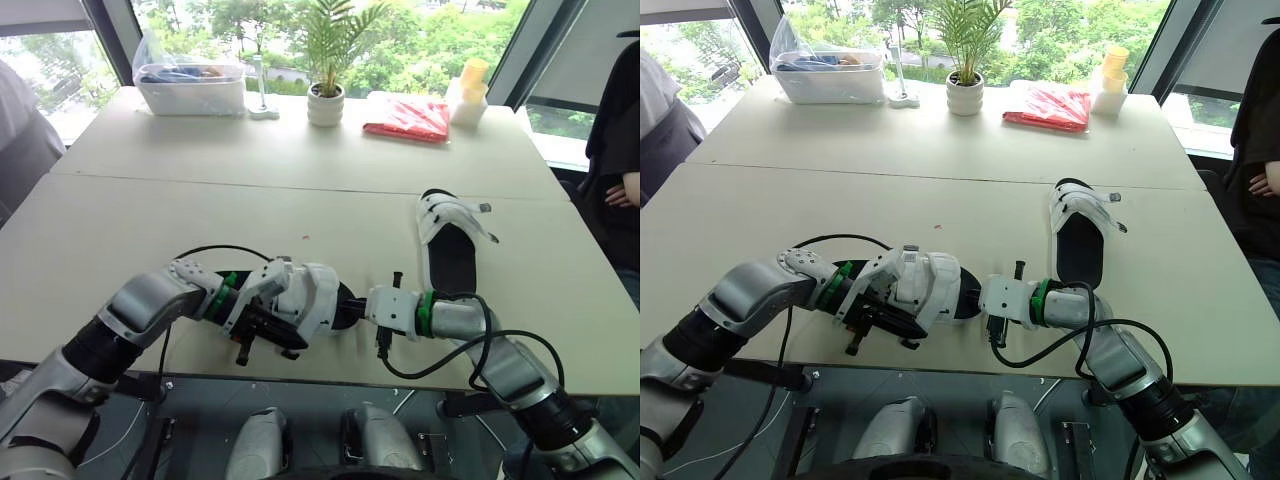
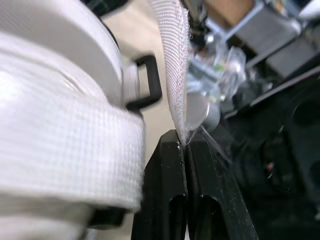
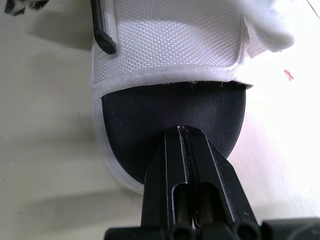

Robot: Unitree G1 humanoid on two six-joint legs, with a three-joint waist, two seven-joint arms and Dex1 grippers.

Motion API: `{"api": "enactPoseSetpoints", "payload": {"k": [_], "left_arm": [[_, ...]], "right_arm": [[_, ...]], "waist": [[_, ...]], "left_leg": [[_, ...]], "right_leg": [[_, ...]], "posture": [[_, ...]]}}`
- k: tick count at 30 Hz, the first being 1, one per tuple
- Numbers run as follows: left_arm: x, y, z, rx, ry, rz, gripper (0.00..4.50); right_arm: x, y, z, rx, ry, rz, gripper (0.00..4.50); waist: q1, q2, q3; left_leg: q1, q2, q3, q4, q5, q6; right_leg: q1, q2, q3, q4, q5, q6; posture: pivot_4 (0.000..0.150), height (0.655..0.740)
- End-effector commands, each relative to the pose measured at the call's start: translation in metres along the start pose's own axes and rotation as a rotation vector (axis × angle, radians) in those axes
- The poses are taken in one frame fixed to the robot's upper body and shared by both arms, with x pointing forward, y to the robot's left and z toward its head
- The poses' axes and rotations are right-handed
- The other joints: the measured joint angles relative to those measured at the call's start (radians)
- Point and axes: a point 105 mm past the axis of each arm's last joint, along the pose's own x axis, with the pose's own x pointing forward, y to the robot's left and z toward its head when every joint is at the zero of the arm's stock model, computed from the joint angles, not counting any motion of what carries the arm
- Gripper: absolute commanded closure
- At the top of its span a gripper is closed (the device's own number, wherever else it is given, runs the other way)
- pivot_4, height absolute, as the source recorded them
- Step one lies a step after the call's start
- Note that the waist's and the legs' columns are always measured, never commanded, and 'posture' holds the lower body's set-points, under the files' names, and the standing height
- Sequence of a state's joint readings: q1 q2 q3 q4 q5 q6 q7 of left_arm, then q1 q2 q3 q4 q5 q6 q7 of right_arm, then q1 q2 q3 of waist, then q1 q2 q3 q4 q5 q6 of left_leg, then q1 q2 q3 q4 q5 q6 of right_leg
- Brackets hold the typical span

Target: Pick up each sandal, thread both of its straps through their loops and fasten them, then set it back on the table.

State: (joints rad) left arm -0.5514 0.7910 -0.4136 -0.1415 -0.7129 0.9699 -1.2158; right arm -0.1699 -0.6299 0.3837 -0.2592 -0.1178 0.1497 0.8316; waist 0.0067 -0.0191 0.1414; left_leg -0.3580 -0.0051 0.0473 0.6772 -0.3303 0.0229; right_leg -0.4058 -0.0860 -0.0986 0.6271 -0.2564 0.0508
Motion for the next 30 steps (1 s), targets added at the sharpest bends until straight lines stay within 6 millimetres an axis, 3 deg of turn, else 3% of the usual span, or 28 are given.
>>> {"api": "enactPoseSetpoints", "payload": {"k": [1, 5, 9, 16, 30], "left_arm": [[-0.019, -0.008, 0.036, -0.067, -0.14, -0.026, 4.48], [-0.023, 0.0, 0.072, -0.139, -0.279, 0.02, 4.48], [-0.005, 0.016, 0.079, -0.191, -0.308, 0.102, 4.48], [0.017, 0.011, 0.062, -0.105, -0.208, 0.143, 4.48], [0.004, -0.003, 0.049, -0.085, -0.144, 0.13, 4.48]], "right_arm": [[0.003, 0.063, -0.055, 0.173, 0.213, 0.235, 4.5], [0.002, 0.059, -0.055, 0.169, 0.214, 0.234, 4.5], [0.004, 0.055, -0.053, 0.166, 0.211, 0.228, 4.5], [0.004, 0.054, -0.053, 0.164, 0.212, 0.227, 4.5], [0.007, 0.06, -0.055, 0.166, 0.21, 0.234, 4.5]], "waist": [[0.003, 0.0, 0.0], [0.006, -0.001, 0.0], [0.003, -0.003, -0.002], [0.004, 0.0, -0.001], [0.002, 0.002, -0.001]], "left_leg": [[0.0, 0.0, 0.0, 0.0, 0.0, 0.0], [0.0, 0.0, 0.0, 0.0, 0.0, 0.0], [0.001, 0.0, 0.0, -0.002, 0.0, 0.0], [0.002, -0.001, 0.0, -0.012, 0.004, -0.006], [0.002, -0.001, 0.0, -0.014, 0.004, -0.006]], "right_leg": [[0.0, 0.0, 0.0, 0.0, 0.0, 0.0], [0.001, 0.0, 0.0, -0.002, 0.0, 0.001], [0.003, 0.0, 0.0, -0.005, 0.001, 0.001], [0.003, 0.0, -0.001, -0.006, 0.001, 0.0], [0.0, 0.0, -0.001, -0.011, 0.002, -0.002]], "posture": [[0.15, 0.7241], [0.15, 0.7241], [0.15, 0.7241], [0.15, 0.7241], [0.15, 0.7241]]}}
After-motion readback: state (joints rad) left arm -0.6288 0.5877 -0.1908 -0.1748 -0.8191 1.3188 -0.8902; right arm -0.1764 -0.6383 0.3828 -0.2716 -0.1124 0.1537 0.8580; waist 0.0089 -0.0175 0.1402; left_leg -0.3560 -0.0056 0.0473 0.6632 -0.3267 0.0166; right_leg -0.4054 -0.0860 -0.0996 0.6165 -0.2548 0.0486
